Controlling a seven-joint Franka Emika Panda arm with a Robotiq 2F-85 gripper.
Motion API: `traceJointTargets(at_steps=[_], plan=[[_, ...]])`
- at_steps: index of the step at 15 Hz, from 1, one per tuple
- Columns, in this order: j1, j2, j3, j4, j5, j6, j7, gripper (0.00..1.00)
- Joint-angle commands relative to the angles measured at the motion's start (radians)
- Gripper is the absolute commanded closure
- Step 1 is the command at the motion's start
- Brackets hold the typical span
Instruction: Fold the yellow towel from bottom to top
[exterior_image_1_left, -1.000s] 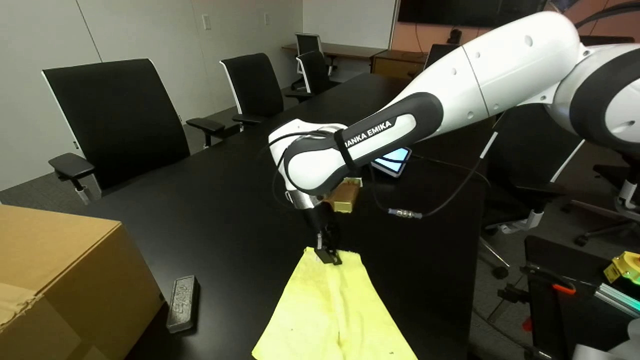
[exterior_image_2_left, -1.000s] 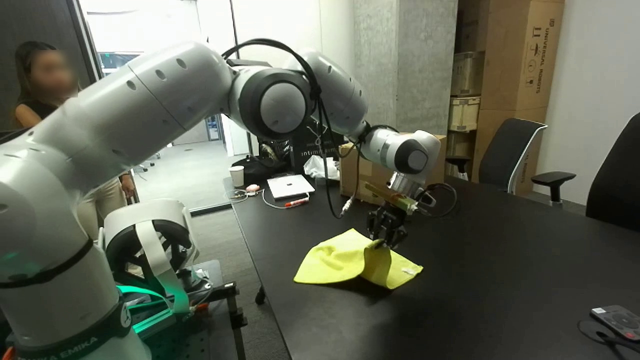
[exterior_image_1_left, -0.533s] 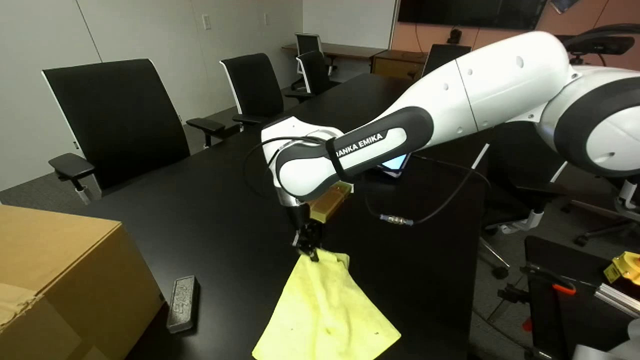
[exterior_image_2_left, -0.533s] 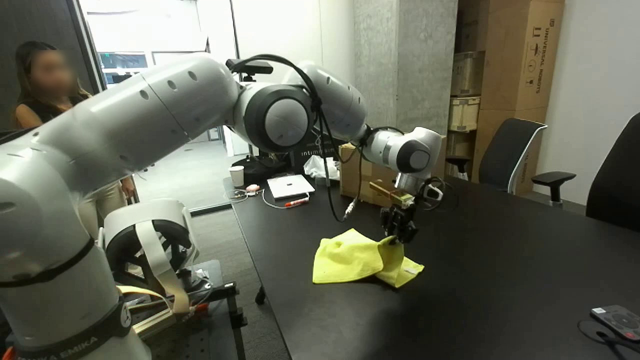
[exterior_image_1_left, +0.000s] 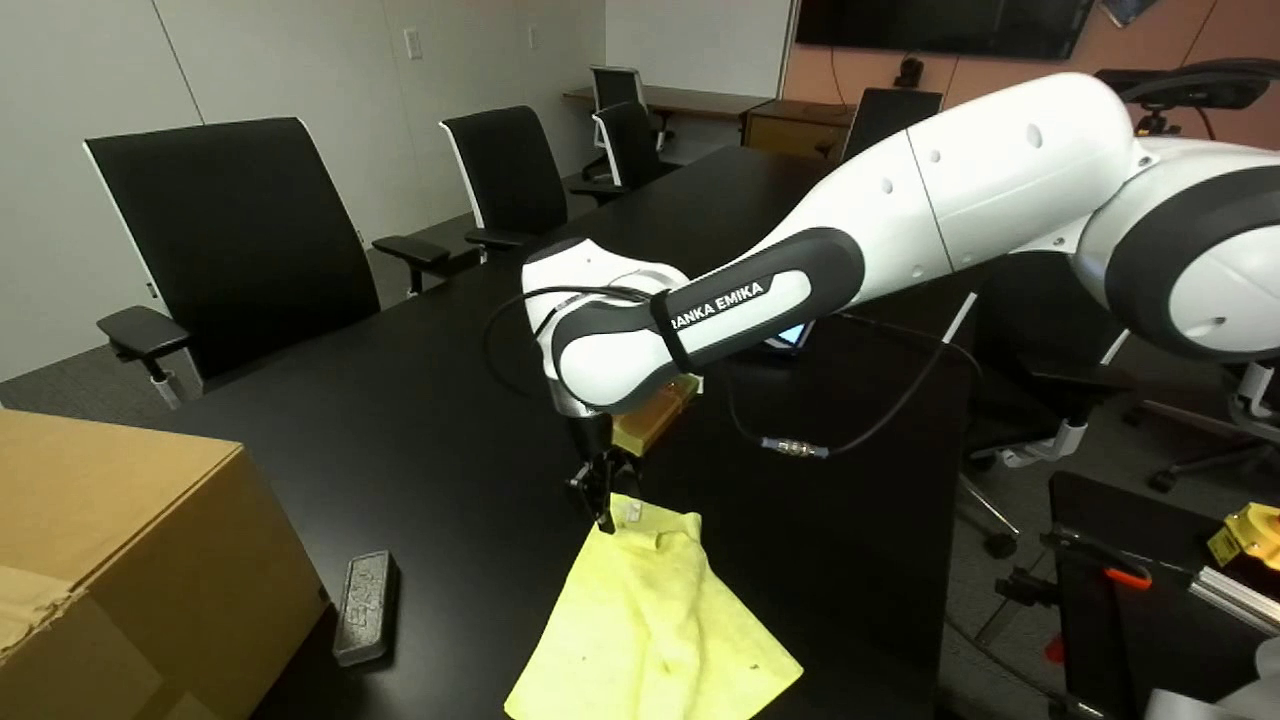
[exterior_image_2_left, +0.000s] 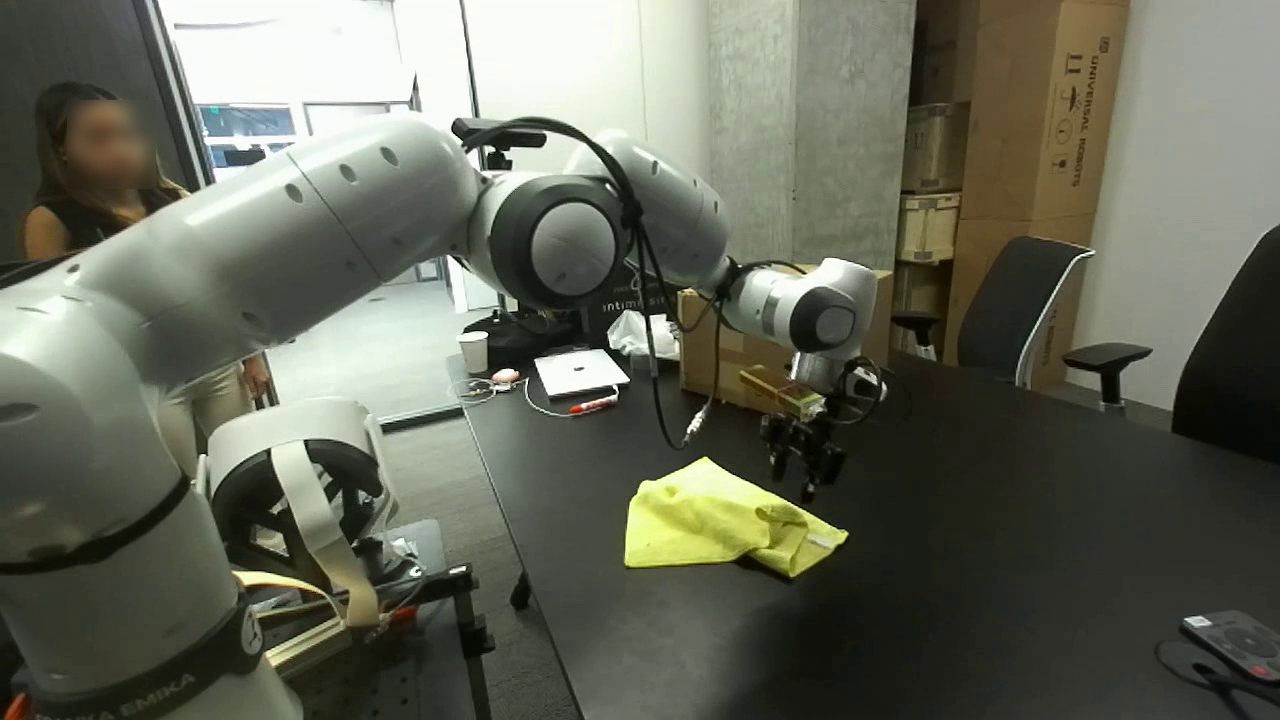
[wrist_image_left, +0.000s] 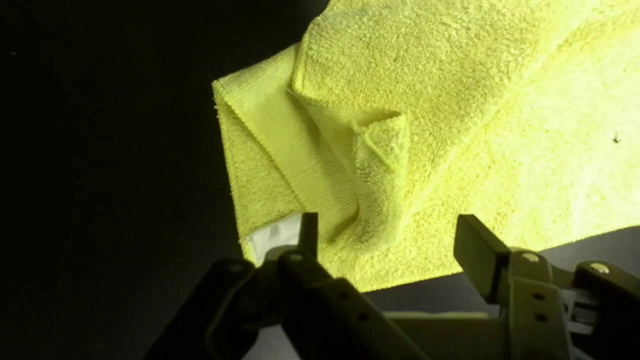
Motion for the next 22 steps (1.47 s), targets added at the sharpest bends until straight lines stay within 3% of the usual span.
traceJointTargets(at_steps=[1, 10, 18, 22], plan=[[-0.026, -0.124, 0.012, -0.212, -0.01, 0.055, -0.093, 0.01], [-0.037, -0.329, 0.04, -0.616, -0.064, 0.198, -0.37, 0.0], [-0.038, -0.529, 0.068, -1.011, -0.078, 0.407, -0.359, 0.0], [-0.022, -0.603, 0.049, -1.228, -0.166, 0.579, -0.374, 0.0]])
